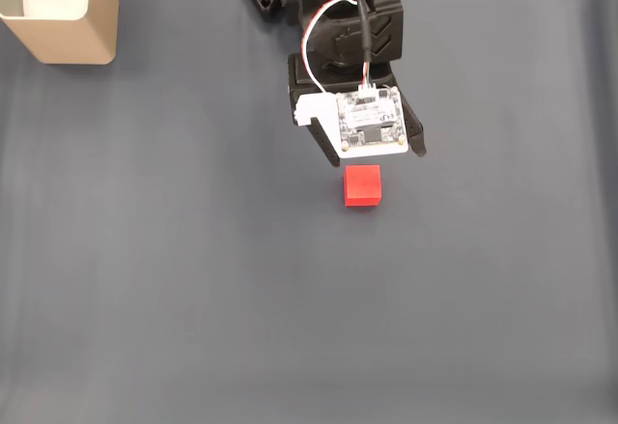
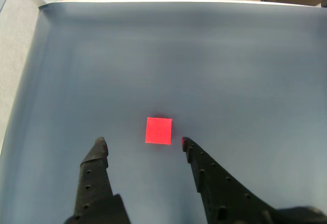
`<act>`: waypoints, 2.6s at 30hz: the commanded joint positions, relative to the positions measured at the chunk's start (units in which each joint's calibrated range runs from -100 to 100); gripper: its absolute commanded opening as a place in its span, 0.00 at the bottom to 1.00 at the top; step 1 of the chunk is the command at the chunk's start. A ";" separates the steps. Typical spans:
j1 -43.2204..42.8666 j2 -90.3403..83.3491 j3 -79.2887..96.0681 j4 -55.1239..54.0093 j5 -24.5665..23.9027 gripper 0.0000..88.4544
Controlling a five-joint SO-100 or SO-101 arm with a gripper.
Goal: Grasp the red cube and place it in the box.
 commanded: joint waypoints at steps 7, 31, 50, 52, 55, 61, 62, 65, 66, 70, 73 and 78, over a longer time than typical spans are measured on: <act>0.60 3.42 -0.46 -3.46 -0.59 0.38; 0.67 6.72 5.11 -9.36 -1.66 0.39; 0.45 10.44 5.20 -12.72 -1.86 0.39; 0.45 10.96 5.20 -13.13 -1.81 0.39; 0.52 11.74 5.11 -13.62 -1.76 0.39; 0.52 13.04 5.11 -14.69 -1.86 0.39; 0.45 13.22 5.11 -14.77 -1.86 0.39; 0.24 13.56 5.11 -14.85 -2.00 0.39; 0.17 13.65 5.11 -14.85 -2.05 0.39; -0.04 14.00 5.20 -14.93 -2.25 0.39; -0.11 14.08 5.47 -15.02 -2.30 0.39; -0.19 14.17 6.11 -15.75 -2.30 0.39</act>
